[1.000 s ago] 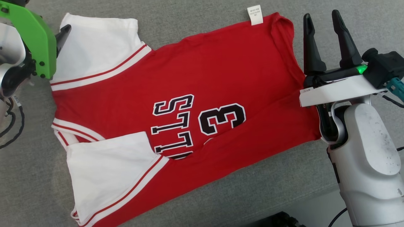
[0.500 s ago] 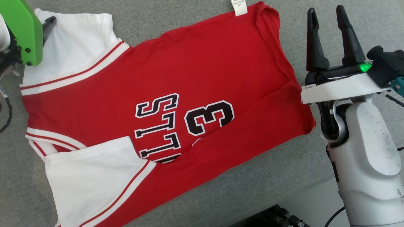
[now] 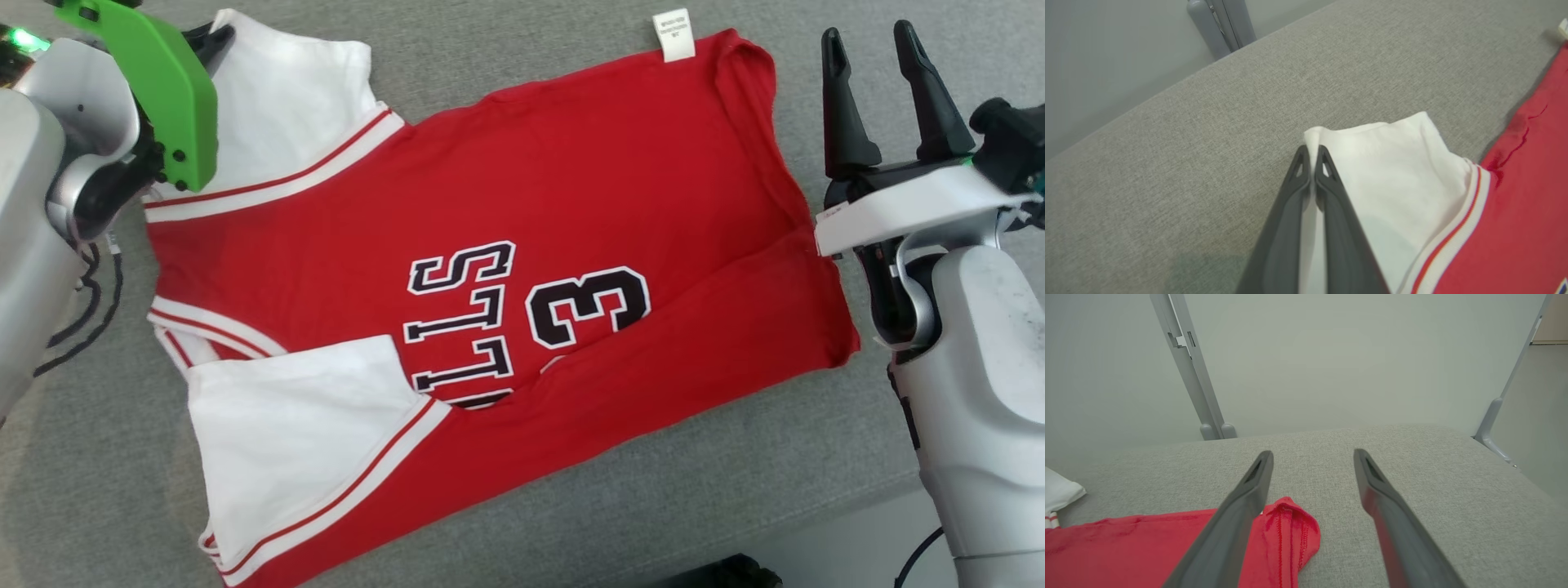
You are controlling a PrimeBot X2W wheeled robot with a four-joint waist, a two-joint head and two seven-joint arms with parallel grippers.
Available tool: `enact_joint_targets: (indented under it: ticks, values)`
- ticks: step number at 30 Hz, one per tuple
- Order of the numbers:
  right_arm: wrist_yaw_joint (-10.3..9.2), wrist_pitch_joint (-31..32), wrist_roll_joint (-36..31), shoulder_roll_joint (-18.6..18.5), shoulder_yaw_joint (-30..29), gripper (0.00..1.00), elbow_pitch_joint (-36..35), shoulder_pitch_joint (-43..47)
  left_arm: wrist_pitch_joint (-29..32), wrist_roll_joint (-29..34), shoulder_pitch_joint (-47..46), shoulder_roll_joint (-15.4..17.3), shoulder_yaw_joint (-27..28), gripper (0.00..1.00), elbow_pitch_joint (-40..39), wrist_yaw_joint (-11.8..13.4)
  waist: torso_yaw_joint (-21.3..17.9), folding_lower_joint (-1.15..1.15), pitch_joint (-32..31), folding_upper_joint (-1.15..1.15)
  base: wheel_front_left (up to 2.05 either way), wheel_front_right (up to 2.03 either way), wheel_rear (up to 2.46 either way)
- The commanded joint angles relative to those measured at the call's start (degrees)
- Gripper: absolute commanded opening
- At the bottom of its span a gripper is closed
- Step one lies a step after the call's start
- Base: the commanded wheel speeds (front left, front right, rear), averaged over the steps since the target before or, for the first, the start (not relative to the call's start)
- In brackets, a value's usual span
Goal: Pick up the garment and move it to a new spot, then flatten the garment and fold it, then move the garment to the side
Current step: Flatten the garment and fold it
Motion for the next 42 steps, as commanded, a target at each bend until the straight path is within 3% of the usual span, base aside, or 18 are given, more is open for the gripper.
enact_joint_targets:
  ticks: [1, 8, 19, 33, 42]
  values:
    - [-0.09, 1.4, 0.9, -1.3, 0.8, 1.0, 1.3, -0.9, -2.0, -0.6, 1.4, -0.4, -0.4, 0.0, -1.0, -0.1, 4.2, 0.0, -2.9, 0.0, 0.0, 0.0, 0.0]
    - [-0.1, 8.8, 4.1, -8.6, 3.9, 1.0, 9.5, -4.5, -10.2, -0.7, 4.5, -1.1, -3.9, 0.0, -6.6, -0.1, 11.2, 0.0, -6.3, 0.0, 0.0, 0.0, 0.0]
    - [-0.1, 14.6, 9.7, -17.9, 14.6, 1.0, 21.7, -8.6, -13.8, 0.5, 7.6, -2.1, -9.0, 0.0, -12.7, -0.1, 17.8, 0.0, -7.5, 0.0, 0.0, 0.0, 0.0]
    - [-0.1, 15.6, 15.0, -19.9, 21.8, 1.0, 33.6, -13.8, -13.8, 0.2, 7.8, -1.8, -9.9, 0.0, -13.7, 0.2, 18.0, 0.0, -6.4, 0.0, 0.0, 0.0, 0.0]
    - [-0.1, 13.7, 17.9, -20.1, 24.8, 1.0, 36.8, -16.5, -13.4, -0.2, 7.0, -1.2, -9.7, 0.0, -13.3, 0.3, 17.6, 0.0, -5.2, 0.0, 0.0, 0.0, 0.0]
